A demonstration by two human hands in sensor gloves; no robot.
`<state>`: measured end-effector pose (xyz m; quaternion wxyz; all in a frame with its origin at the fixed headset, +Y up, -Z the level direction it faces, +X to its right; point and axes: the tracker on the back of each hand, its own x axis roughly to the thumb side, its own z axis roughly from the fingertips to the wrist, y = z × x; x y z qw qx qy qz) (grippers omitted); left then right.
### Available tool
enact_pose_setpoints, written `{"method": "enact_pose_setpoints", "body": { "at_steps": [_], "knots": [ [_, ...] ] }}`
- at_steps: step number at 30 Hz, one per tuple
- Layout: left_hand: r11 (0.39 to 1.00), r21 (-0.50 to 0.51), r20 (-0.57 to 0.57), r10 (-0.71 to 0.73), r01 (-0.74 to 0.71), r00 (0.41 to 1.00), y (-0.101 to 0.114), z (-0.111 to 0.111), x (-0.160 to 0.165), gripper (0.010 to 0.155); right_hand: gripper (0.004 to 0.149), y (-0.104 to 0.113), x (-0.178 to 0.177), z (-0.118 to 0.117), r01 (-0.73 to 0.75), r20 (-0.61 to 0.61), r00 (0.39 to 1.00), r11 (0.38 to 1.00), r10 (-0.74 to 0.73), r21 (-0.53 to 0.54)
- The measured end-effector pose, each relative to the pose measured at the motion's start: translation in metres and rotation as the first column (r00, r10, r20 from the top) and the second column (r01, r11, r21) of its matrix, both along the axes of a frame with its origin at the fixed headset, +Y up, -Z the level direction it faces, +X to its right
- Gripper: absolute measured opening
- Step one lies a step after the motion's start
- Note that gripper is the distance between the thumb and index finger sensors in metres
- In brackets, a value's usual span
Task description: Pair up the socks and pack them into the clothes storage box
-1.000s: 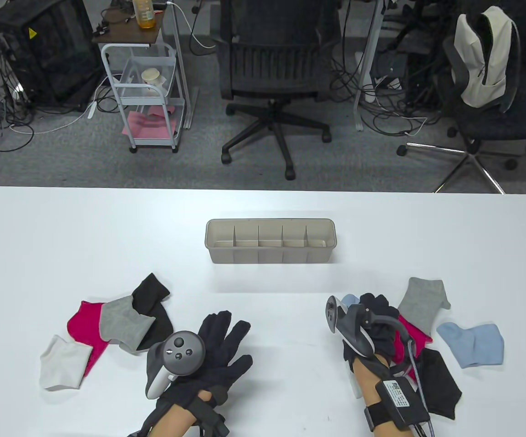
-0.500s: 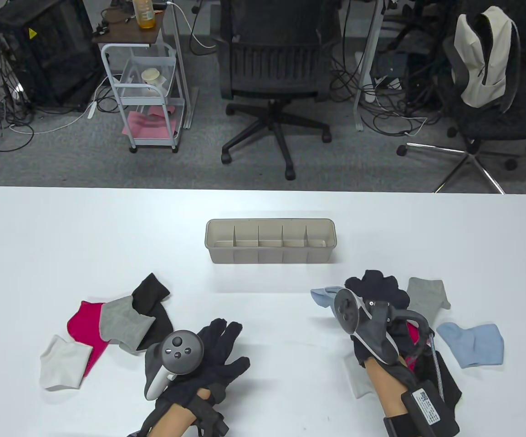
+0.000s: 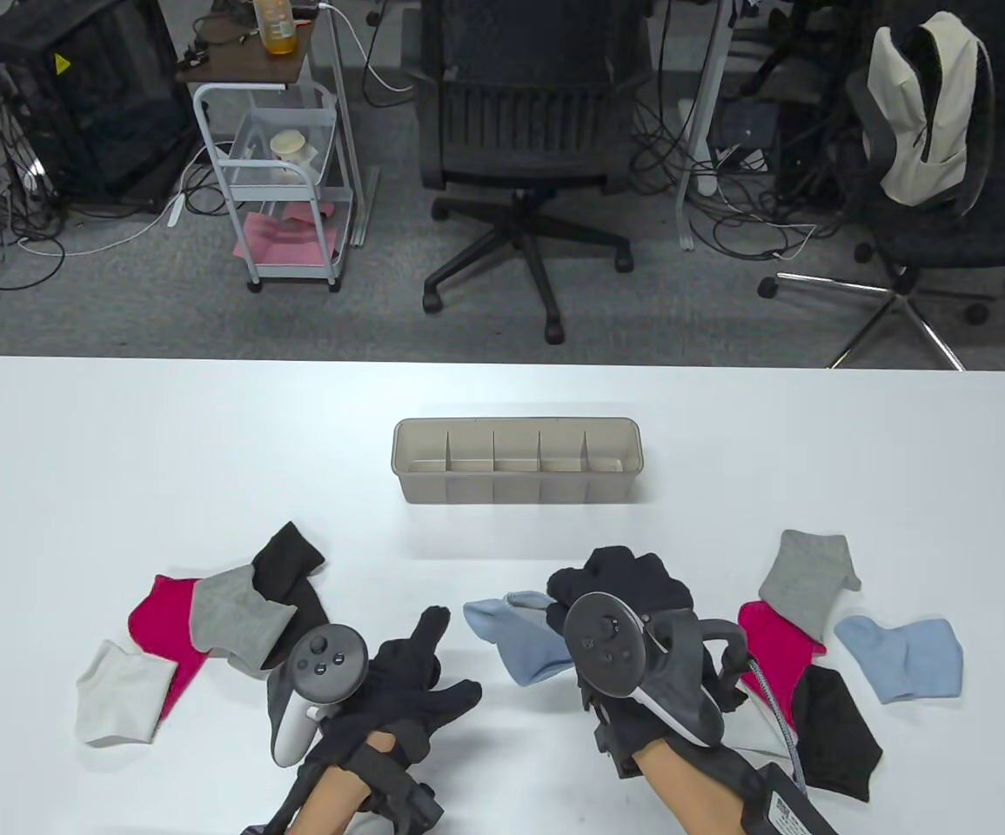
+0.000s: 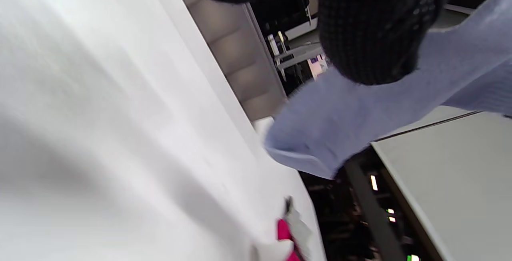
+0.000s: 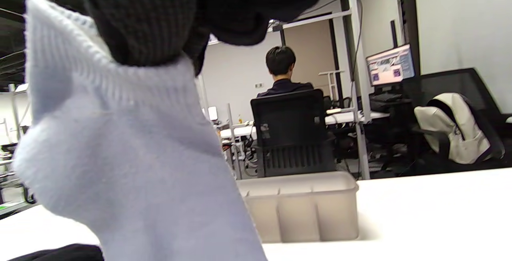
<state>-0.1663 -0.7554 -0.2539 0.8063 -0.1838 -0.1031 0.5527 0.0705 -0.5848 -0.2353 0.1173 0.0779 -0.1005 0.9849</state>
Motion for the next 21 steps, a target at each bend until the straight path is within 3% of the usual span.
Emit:
{"method": "enact_pose_setpoints", "body": {
  "at_steps": [5,12,15,17,19,20,21],
  "knots": [
    [1.000,0.009,0.050,-0.014,0.014,0.999,0.003,0.002,0.005,0.084,0.037,-0.002,-0.006,0.009,0.017,-0.041,0.999,0.997,-0.020,-0.077],
    [0.998,0.022,0.081,-0.066,0.065,0.995,0.000,0.001,0.012,0.074,0.038,-0.009,0.000,0.019,0.211,-0.083,0.969,0.953,-0.233,-0.218],
    [0.996,0.032,0.087,-0.091,0.088,0.992,0.000,0.001,0.014,0.063,0.038,-0.012,0.003,0.019,0.238,-0.093,0.959,0.938,-0.268,-0.251],
    [0.993,0.037,0.065,-0.118,0.116,0.991,0.001,0.001,0.013,0.046,0.038,-0.016,0.007,0.017,0.251,-0.081,0.957,0.933,-0.280,-0.258],
    [0.987,0.034,0.071,-0.160,0.158,0.985,0.001,0.002,0.011,0.053,0.038,-0.020,0.010,0.013,0.241,-0.061,0.963,0.940,-0.263,-0.241],
    [0.981,0.031,0.082,-0.193,0.191,0.978,0.000,0.002,0.011,0.037,0.038,-0.024,0.012,0.010,0.230,-0.048,0.968,0.944,-0.248,-0.238],
    [0.977,0.025,0.090,-0.211,0.210,0.973,-0.001,0.003,0.011,0.037,0.037,-0.027,0.013,0.008,0.225,-0.039,0.970,0.945,-0.241,-0.239]
  ]
}}
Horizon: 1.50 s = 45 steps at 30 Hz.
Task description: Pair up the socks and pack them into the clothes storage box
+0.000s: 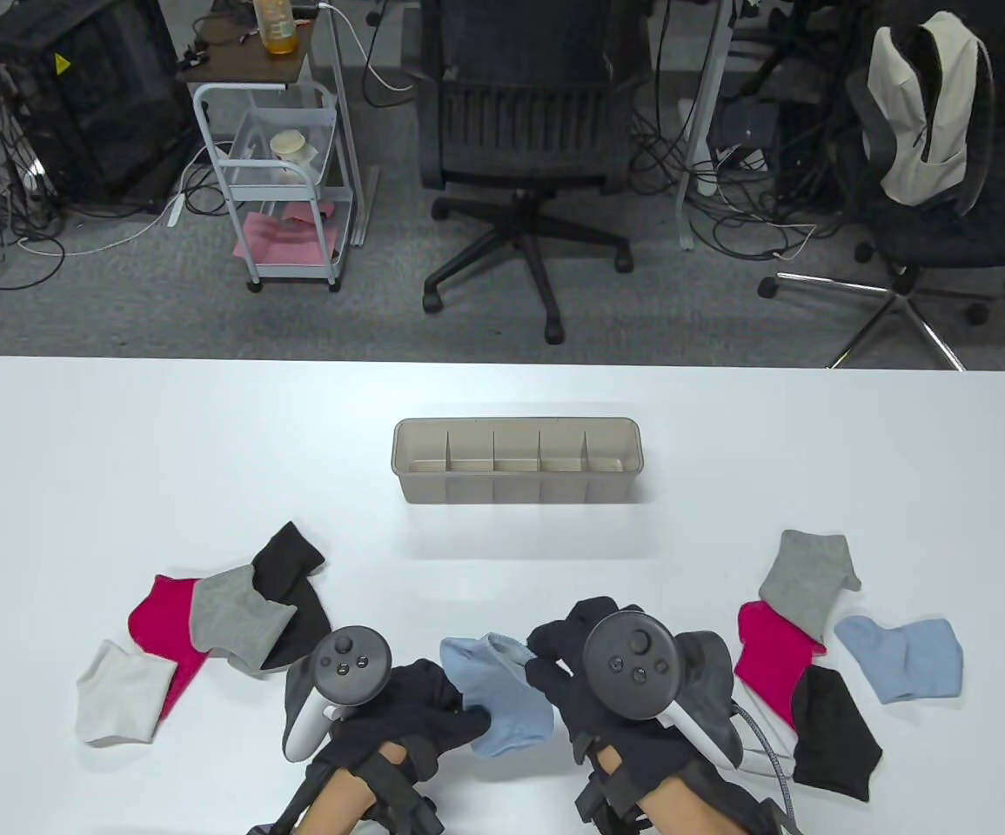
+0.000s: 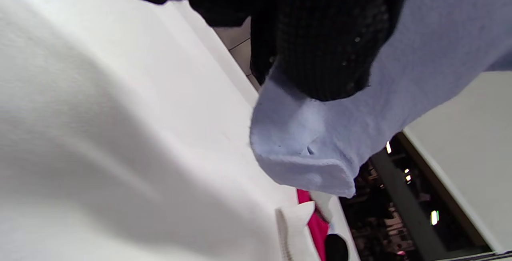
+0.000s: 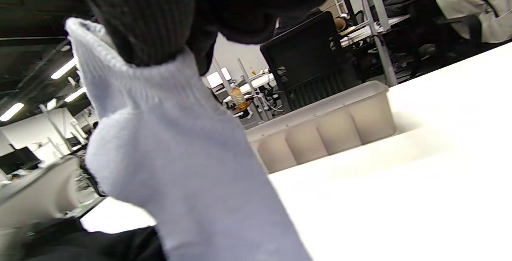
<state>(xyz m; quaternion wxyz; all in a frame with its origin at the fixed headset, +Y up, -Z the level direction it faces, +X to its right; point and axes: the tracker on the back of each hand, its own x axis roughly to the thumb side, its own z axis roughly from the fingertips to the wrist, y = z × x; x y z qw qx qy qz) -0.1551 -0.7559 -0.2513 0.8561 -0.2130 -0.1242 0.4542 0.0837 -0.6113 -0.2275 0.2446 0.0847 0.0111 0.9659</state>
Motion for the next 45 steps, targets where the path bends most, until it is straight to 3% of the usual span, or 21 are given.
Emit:
{"method": "enact_pose_setpoints", "body": {
  "at_steps": [5,12,20,22,29,30,32,38,45],
  "knots": [
    [0.991,-0.095,0.060,-0.090,0.095,0.994,-0.009,0.003,0.007,0.036,0.037,-0.026,0.002,-0.018,-0.011,0.046,0.999,0.999,0.013,-0.052],
    [0.964,-0.151,0.069,-0.212,0.220,0.975,-0.024,0.003,0.013,0.036,0.037,-0.065,-0.011,-0.044,-0.177,0.115,0.977,0.983,0.181,-0.044],
    [0.929,-0.132,0.099,-0.335,0.346,0.937,-0.037,0.002,0.024,0.035,0.036,-0.107,-0.027,-0.072,-0.287,0.180,0.936,0.952,0.303,-0.108],
    [0.881,-0.127,0.071,-0.450,0.456,0.890,-0.041,0.004,0.028,0.034,0.036,-0.116,-0.031,-0.079,-0.306,0.194,0.925,0.943,0.327,-0.135],
    [0.764,-0.050,0.024,-0.643,0.643,0.766,-0.040,0.002,0.037,0.038,0.036,-0.137,-0.037,-0.099,-0.377,0.220,0.884,0.908,0.412,-0.184],
    [0.757,-0.043,0.021,-0.652,0.652,0.758,-0.040,0.002,0.037,0.029,0.036,-0.139,-0.036,-0.102,-0.387,0.225,0.878,0.904,0.422,-0.185],
    [0.741,-0.058,0.021,-0.669,0.669,0.743,-0.040,0.001,0.036,0.038,0.035,-0.143,-0.034,-0.108,-0.403,0.236,0.867,0.896,0.439,-0.185],
    [0.746,-0.101,0.043,-0.657,0.658,0.752,-0.043,-0.002,0.035,0.039,0.034,-0.157,-0.033,-0.119,-0.401,0.224,0.867,0.890,0.445,-0.216],
    [0.756,-0.127,0.052,-0.641,0.642,0.766,-0.045,-0.003,0.034,0.039,0.034,-0.165,-0.042,-0.128,-0.464,0.242,0.826,0.857,0.510,-0.224]
  ]
}}
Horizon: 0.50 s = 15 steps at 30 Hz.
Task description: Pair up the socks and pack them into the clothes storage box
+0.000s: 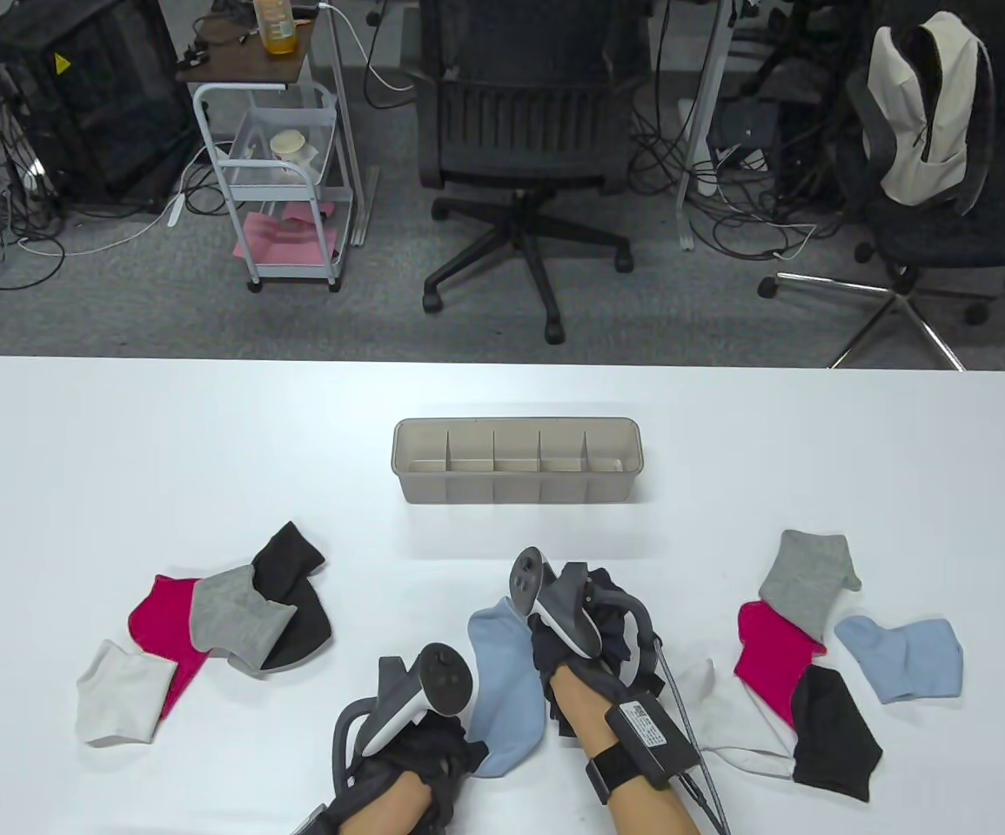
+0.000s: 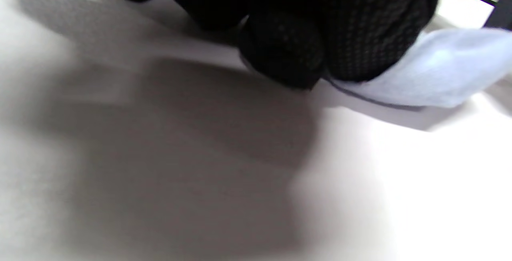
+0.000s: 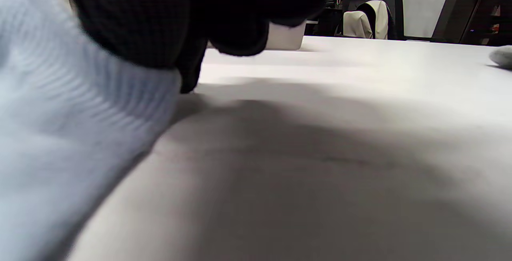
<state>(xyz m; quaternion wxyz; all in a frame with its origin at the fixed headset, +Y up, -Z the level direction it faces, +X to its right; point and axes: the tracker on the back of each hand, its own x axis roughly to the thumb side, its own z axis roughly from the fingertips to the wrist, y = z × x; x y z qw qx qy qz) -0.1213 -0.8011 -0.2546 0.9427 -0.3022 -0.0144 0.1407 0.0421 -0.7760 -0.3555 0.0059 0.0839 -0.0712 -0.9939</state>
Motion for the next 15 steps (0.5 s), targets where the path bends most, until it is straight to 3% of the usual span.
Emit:
{"method": "enact_pose_setpoints", "body": {
  "at_steps": [3,8,15],
  "knots": [
    [1.000,-0.004,-0.006,0.008,-0.008,1.000,0.000,0.000,-0.001,0.039,0.036,0.000,0.002,-0.002,0.019,0.017,1.000,1.000,-0.018,-0.025],
    [1.000,-0.007,-0.013,0.021,-0.021,1.000,-0.001,0.000,-0.001,0.040,0.042,0.011,0.007,0.001,-0.007,-0.017,1.000,1.000,0.008,0.021],
    [0.998,-0.035,-0.019,0.051,-0.051,0.999,-0.001,-0.001,-0.004,0.040,0.045,0.046,0.020,0.013,-0.016,-0.080,0.996,0.992,0.026,0.126]
  ]
}}
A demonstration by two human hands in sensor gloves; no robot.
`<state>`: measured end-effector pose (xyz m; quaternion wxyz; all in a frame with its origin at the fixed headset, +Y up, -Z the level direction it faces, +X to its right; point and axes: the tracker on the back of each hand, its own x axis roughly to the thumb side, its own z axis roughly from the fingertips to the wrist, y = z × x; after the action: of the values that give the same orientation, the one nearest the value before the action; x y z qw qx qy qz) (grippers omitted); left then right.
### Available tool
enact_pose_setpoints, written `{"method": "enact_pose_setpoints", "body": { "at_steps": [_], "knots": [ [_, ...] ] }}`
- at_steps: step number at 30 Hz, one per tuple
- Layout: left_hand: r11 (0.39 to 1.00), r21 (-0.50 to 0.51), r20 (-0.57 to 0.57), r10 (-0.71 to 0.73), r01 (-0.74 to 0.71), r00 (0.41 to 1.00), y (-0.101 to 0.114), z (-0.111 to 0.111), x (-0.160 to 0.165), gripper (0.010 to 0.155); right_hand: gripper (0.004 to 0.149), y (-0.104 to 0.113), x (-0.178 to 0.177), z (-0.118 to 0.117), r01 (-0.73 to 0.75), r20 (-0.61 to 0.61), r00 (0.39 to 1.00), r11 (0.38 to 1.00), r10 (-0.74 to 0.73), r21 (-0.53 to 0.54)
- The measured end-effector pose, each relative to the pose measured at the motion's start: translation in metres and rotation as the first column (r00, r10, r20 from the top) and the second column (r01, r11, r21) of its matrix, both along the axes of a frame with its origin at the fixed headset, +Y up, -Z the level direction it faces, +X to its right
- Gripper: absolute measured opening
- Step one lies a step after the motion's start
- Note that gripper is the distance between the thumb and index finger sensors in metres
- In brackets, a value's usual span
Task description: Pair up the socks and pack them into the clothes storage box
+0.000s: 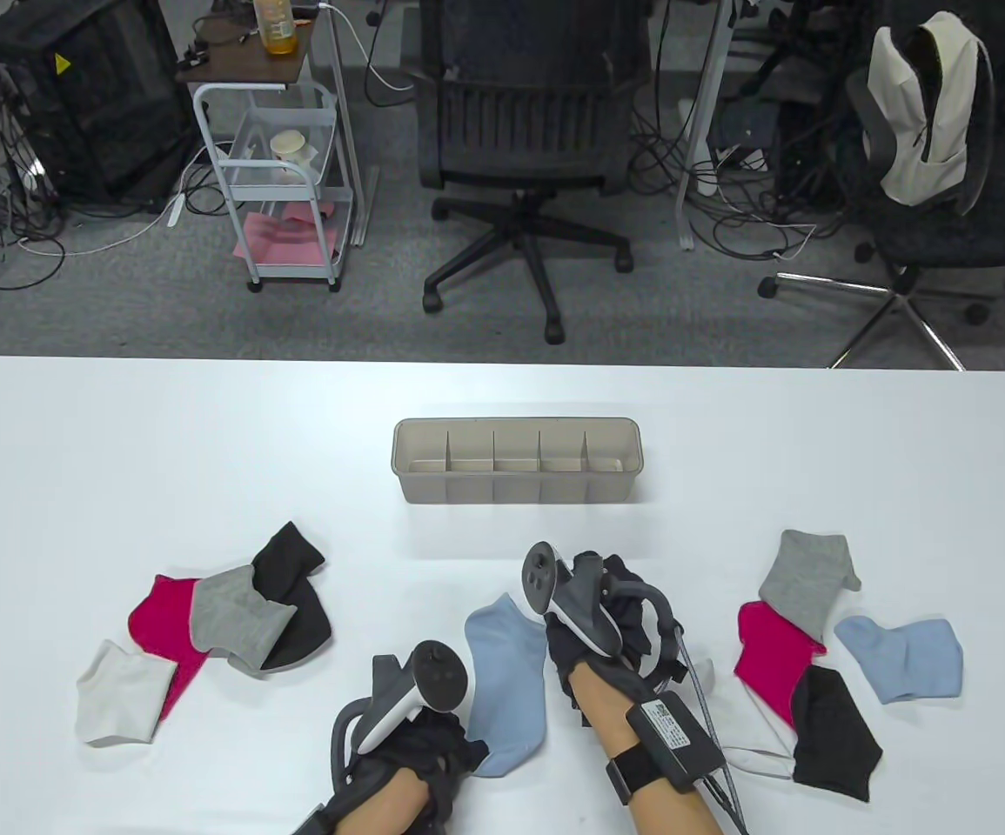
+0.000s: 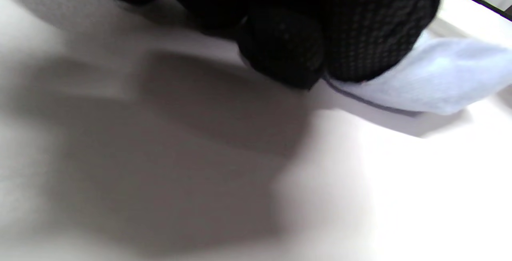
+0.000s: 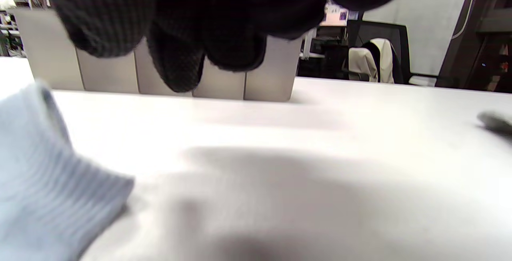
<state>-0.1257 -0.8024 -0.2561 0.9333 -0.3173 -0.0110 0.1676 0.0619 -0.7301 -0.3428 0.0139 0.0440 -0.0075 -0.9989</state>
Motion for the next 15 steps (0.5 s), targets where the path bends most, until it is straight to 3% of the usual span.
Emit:
{"method": "enact_pose_setpoints", "body": {
  "at_steps": [10,11,15],
  "knots": [
    [0.990,-0.021,-0.045,0.136,-0.137,0.990,0.016,-0.001,-0.013,0.048,0.047,0.064,0.058,0.021,0.110,-0.013,0.994,0.978,-0.110,0.179],
    [0.990,-0.007,-0.051,0.138,-0.139,0.989,0.019,0.000,-0.015,0.067,0.047,0.068,0.067,0.022,0.119,-0.004,0.993,0.975,-0.120,0.190],
    [0.981,0.123,-0.075,0.158,-0.148,0.985,0.039,0.002,-0.025,0.057,0.047,0.088,0.116,0.029,0.138,0.072,0.985,0.961,-0.160,0.240]
  ]
}}
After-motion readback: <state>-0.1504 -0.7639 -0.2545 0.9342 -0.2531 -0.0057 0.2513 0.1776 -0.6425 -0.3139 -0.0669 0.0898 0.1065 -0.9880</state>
